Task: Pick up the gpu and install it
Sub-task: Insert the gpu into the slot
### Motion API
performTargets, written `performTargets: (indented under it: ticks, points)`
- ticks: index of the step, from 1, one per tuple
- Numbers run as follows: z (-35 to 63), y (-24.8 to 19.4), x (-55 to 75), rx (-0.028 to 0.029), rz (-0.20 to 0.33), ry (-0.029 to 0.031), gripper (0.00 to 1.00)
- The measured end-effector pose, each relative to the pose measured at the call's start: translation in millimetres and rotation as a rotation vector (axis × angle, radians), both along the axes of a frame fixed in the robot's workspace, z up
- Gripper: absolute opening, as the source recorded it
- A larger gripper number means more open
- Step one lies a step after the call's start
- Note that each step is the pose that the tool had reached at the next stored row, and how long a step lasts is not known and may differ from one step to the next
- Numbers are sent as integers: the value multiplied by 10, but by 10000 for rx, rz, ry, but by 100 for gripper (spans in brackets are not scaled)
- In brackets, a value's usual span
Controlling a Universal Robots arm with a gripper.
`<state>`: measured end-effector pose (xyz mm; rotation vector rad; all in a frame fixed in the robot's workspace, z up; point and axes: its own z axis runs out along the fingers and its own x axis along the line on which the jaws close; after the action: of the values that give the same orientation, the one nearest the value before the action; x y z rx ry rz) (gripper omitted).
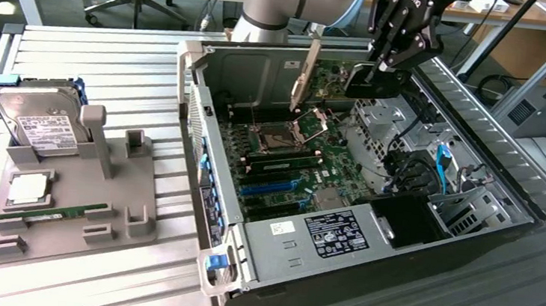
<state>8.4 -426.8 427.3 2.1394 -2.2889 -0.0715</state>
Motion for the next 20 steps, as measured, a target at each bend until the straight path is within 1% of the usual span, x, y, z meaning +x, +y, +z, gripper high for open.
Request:
performTargets:
  ticks: [5, 20]
  points:
    - [-1, 0, -13, 0, 1, 0, 27]
    - [-9, 0, -314, 1, 0, 0, 27]
